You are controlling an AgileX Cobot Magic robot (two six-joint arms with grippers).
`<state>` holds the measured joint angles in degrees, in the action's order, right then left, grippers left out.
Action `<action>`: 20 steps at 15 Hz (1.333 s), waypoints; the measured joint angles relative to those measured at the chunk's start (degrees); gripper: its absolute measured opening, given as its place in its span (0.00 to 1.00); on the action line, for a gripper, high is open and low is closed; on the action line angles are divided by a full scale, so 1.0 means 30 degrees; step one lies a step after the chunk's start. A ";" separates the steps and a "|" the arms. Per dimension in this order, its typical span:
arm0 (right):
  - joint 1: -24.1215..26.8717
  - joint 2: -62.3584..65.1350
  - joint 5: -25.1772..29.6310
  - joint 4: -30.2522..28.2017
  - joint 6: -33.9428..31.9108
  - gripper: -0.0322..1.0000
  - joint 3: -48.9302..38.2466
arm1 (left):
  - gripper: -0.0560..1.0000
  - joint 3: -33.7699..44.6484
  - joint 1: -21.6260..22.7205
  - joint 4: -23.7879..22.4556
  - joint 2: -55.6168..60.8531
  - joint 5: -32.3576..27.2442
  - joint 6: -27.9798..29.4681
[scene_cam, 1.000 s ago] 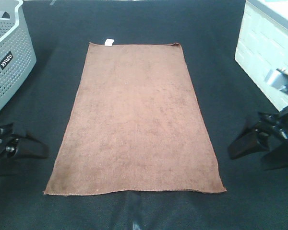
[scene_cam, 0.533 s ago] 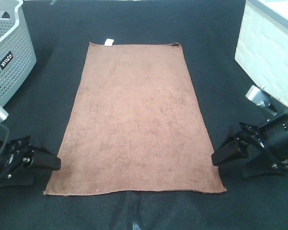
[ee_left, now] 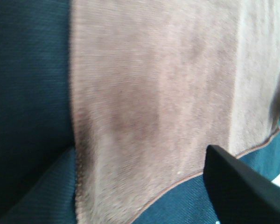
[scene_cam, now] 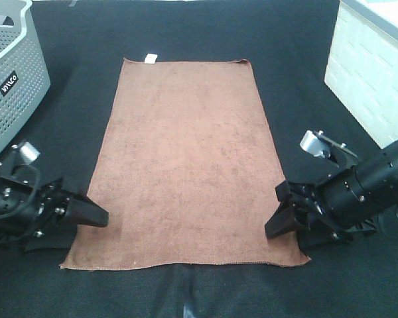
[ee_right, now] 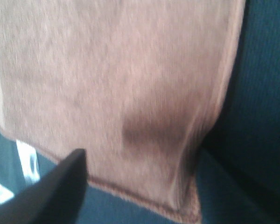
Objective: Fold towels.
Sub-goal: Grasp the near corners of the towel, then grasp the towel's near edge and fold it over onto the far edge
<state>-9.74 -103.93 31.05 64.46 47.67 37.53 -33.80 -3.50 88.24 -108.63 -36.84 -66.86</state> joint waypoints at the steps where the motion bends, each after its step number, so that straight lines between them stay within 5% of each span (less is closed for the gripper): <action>1: 0.0000 -0.0076 -0.0057 0.0134 0.0000 0.52 0.0191 | 0.68 -0.0153 -0.0363 0.0019 -0.0095 0.0172 0.0000; 2: 0.0000 -0.0076 -0.0172 0.0229 0.0000 0.35 0.0229 | 0.51 -0.0191 -0.0649 -0.0038 -0.0191 0.0917 0.0000; 5: 0.0000 -0.0076 -0.0172 -0.0076 -0.0076 0.06 0.0229 | 0.09 -0.0191 -0.0668 -0.0172 -0.0401 0.1623 0.0019; 11: 0.0000 0.0306 0.0382 -0.0802 -0.1222 0.03 0.0229 | 0.05 -0.0191 -0.0668 -0.0764 -0.0095 0.1089 0.0382; 20: 0.0000 0.2998 0.2636 -0.4565 -0.4240 0.03 -0.0172 | 0.05 0.1948 -0.0668 -0.6341 0.4717 0.0840 0.4507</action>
<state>-9.74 -94.94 38.96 50.76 34.95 37.01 -27.96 -5.50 69.21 -94.48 -34.32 -53.34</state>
